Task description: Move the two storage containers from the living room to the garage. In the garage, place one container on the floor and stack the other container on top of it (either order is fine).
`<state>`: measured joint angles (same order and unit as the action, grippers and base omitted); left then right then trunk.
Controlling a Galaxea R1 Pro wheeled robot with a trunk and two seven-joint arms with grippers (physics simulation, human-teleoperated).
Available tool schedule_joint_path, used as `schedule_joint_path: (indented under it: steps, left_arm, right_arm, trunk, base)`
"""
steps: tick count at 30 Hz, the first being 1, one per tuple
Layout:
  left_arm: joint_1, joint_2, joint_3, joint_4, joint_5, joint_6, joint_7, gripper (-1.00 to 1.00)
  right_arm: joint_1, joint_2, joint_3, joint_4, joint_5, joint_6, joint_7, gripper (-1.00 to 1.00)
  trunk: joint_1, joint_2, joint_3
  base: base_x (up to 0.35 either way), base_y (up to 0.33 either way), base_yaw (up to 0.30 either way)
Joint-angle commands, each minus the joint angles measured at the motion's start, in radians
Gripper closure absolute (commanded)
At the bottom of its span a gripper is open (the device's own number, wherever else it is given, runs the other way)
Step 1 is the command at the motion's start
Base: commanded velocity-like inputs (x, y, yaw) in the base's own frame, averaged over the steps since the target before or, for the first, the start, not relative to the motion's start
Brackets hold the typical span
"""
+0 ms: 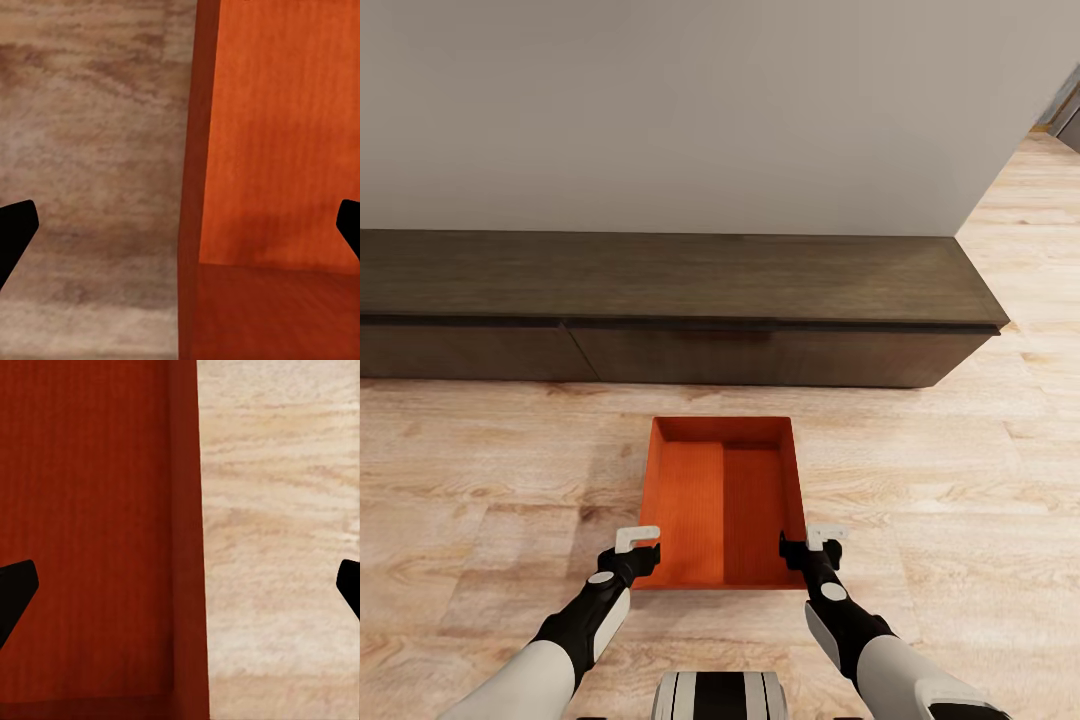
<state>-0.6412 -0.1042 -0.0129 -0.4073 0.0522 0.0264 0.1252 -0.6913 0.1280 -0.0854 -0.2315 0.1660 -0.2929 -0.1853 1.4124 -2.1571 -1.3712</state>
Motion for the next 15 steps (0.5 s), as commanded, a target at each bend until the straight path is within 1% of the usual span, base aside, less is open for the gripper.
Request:
schedule_joint_path:
  steps: [1, 15]
  left_arm:
    - [0.000, 0.000, -0.001, -0.002, 0.006, 0.003, 0.004, -1.00]
    - [0.000, 0.001, 0.001, -0.002, 0.006, 0.003, 0.004, -1.00]
  right_arm:
    - [-0.001, 0.001, -0.008, 0.002, 0.010, -0.003, -0.001, -1.00]
    - [-0.001, -0.001, -0.008, 0.008, 0.007, -0.003, 0.000, -1.00]
  trunk:
    - [0.000, 0.000, 0.000]
    - [0.000, 0.000, 0.000]
  base:
    - [0.000, 0.000, 0.000]
    - [0.000, 0.000, 0.000]
